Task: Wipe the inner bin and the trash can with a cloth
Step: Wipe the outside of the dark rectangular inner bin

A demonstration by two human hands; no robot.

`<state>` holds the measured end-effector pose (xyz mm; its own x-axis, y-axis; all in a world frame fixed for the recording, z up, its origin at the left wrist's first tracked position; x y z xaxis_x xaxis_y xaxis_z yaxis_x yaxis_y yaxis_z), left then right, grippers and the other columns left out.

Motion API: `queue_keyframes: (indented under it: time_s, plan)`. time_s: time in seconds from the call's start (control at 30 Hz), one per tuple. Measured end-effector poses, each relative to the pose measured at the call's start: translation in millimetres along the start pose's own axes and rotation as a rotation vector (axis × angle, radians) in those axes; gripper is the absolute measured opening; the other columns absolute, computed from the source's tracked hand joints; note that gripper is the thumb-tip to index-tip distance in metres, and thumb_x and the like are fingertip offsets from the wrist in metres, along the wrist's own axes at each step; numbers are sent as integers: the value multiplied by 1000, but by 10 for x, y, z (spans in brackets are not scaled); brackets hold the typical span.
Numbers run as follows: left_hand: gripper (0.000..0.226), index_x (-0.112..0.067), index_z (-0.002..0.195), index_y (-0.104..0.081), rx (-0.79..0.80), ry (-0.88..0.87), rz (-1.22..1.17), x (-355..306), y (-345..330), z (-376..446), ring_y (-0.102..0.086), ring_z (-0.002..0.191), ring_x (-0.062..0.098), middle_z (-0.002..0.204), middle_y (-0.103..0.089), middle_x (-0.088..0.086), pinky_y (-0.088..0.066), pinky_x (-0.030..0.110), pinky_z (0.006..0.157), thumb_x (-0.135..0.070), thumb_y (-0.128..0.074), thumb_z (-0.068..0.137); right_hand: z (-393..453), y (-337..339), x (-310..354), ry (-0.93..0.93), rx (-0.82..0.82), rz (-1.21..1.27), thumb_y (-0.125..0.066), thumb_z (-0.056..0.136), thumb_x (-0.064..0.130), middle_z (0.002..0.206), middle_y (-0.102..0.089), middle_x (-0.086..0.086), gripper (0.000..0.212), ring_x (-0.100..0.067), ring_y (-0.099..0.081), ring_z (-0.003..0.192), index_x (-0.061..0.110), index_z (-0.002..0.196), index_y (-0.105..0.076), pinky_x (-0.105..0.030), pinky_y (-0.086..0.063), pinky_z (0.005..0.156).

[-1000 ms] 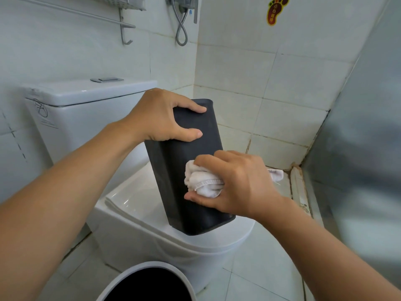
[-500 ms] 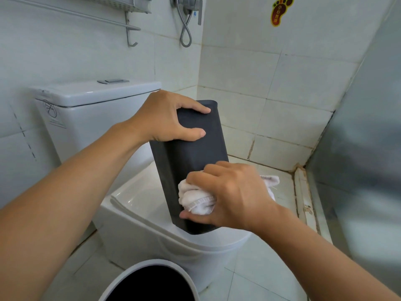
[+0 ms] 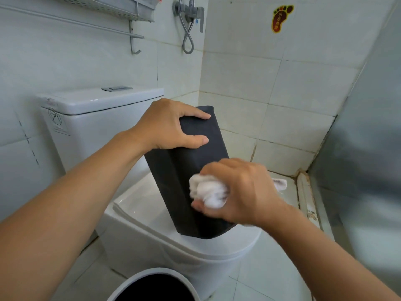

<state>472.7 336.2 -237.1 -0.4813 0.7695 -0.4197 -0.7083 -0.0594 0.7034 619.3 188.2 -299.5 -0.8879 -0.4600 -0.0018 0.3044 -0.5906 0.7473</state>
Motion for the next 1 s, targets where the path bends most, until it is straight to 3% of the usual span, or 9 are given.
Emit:
queue_keyframes:
  time_s: [0.1, 0.2, 0.3, 0.4, 0.5, 0.67, 0.8, 0.9, 1.0]
  plan:
    - [54, -55, 116, -72, -11, 20, -21, 42, 44, -30, -63, 103, -5, 109, -71, -29, -48, 16, 91, -48, -92, 66, 87, 163, -408, -341, -116, 48, -65, 71, 77, 85, -67, 18, 49, -6, -64, 81, 40, 103, -64, -36, -55, 72]
    - [54, -56, 118, -71, -10, 22, 3, 53, 59, -54, -62, 105, -4, 112, -69, -29, -47, 16, 92, -50, -90, 68, 50, 129, -576, -488, -158, 119, -69, 72, 77, 85, -69, 20, 49, -4, -65, 81, 39, 103, -64, -35, -56, 76]
    - [56, -56, 119, -69, -7, 39, -20, 105, 86, -71, -60, 109, -6, 115, -67, -33, -48, 18, 95, -49, -91, 69, -36, 60, -344, -344, -87, 165, -75, 71, 69, 84, -68, 18, 45, -7, -65, 79, 36, 101, -68, -32, -54, 71]
    - [74, -58, 134, -54, 14, 73, -6, 159, 140, -98, -63, 108, 1, 118, -67, -26, -51, 26, 96, -55, -87, 68, -106, 24, -169, -176, 90, 103, -76, 72, 67, 79, -65, 16, 41, -10, -61, 75, 36, 96, -67, -33, -51, 65]
    - [87, -58, 143, -42, 50, 131, 1, 191, 158, -93, -65, 100, 7, 108, -66, -20, -54, 31, 91, -54, -89, 70, -165, 28, -186, -172, 152, 143, -74, 74, 71, 79, -64, 19, 41, -8, -62, 74, 39, 98, -64, -32, -51, 65]
    - [80, -48, 142, -52, 129, 152, -41, 204, 197, -80, -65, 104, 1, 118, -65, -21, -56, 31, 94, -55, -88, 70, -256, 48, -213, -206, 140, 199, -76, 73, 69, 81, -68, 18, 41, -9, -64, 75, 39, 98, -67, -28, -51, 64]
    - [49, -33, 131, -68, 123, 179, -348, 219, 252, -30, -66, 113, 4, 120, -72, -13, -47, 28, 102, -56, -52, 91, -283, 53, -234, -243, 140, 193, -76, 70, 69, 81, -68, 19, 41, -8, -64, 76, 40, 96, -66, -28, -51, 64]
    - [59, -24, 124, -72, 164, 311, -571, 235, 255, -24, -70, 112, 15, 117, -77, -1, -46, 34, 97, -54, -25, 107, -277, 67, -271, -259, 140, 189, -76, 70, 70, 82, -68, 20, 41, -8, -64, 77, 41, 97, -66, -26, -51, 64]
    - [63, -23, 123, -73, 143, 327, -597, 244, 251, -30, -70, 114, 12, 118, -77, -3, -44, 34, 103, -49, -17, 112, -277, 84, -308, -270, 137, 200, -76, 70, 69, 84, -69, 21, 40, -7, -65, 78, 40, 96, -67, -26, -52, 65]
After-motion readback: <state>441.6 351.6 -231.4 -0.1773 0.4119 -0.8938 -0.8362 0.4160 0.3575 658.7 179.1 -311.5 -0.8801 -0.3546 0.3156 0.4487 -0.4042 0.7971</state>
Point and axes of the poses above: each hand's wrist, its own z-axis towards the middle knuckle, its own y-axis out of the back of the hand, x = y × z, the point moved 5 cm from there along z, towards the middle knuckle
